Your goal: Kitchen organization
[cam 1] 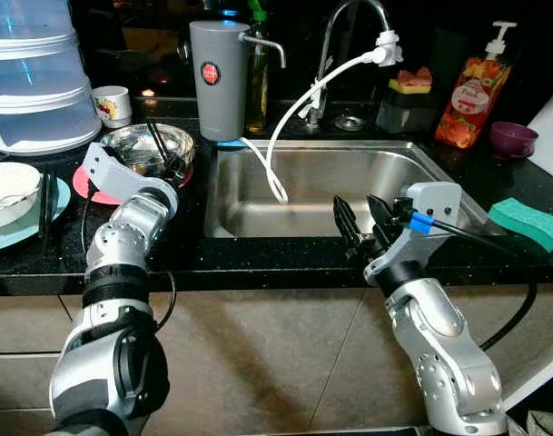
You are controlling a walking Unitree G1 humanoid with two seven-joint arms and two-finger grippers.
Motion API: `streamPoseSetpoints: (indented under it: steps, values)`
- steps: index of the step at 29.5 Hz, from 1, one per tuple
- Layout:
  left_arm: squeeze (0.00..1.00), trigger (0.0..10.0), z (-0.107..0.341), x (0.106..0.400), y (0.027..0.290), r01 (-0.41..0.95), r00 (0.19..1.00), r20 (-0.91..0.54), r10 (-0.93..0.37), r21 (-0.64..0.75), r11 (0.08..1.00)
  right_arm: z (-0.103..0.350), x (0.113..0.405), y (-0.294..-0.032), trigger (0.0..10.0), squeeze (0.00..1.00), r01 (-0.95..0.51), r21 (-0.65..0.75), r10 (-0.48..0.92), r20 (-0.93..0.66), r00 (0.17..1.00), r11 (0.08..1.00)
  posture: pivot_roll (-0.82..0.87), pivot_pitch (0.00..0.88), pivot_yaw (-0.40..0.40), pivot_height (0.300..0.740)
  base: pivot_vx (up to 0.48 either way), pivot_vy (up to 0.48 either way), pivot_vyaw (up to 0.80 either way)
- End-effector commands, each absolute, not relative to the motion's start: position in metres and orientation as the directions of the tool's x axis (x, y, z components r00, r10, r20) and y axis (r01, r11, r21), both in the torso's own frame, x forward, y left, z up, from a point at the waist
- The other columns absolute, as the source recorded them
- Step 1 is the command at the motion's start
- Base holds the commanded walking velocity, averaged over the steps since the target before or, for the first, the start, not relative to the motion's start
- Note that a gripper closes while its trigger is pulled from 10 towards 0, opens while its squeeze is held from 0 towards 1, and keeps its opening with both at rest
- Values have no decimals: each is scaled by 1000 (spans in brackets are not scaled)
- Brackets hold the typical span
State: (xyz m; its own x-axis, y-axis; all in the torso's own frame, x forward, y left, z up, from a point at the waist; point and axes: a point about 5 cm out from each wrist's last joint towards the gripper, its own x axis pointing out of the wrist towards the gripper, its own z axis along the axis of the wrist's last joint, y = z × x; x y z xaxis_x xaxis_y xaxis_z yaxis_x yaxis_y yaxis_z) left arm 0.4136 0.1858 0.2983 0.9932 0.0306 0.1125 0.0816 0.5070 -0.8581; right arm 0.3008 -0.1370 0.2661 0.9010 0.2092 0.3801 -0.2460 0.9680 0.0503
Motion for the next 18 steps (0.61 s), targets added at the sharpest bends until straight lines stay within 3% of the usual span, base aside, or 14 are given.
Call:
streamPoseSetpoints:
  steps: [1,3,4,6,7,8,9,18]
  values:
    - [0,8431,301,415,187,89,992,119,30,-868,489,266,302,-137,10000,0,-245,48,209,382,900,968,-30,133,-46,740,0,0,0]
    - [0,8431,301,416,187,89,992,119,30,-868,489,267,302,-137,10000,0,-246,49,209,383,900,968,-30,133,-46,740,0,0,0]
    - [0,4078,301,417,186,90,993,118,26,-867,490,267,302,-137,10000,0,-246,49,210,384,899,968,-30,133,-46,740,0,0,0]
    - [0,3216,301,418,185,91,993,114,17,-869,487,267,302,-136,10000,0,-248,50,211,384,899,968,-31,133,-47,740,0,0,0]
    - [0,784,301,418,185,94,993,114,12,-868,489,267,302,-136,10000,0,-249,50,211,384,899,967,-31,133,-47,740,0,0,0]
    - [0,784,301,418,185,94,993,114,12,-868,489,267,302,-136,10000,0,-249,50,211,384,899,967,-31,133,-47,740,0,0,0]
    - [0,0,301,418,185,95,993,114,10,-867,489,267,302,-136,10000,0,-249,50,212,384,899,967,-32,132,-48,740,0,0,0]
    - [0,0,302,419,185,108,991,133,11,-842,528,267,301,-135,10000,0,-252,51,213,386,897,966,-18,134,-43,740,0,0,0]
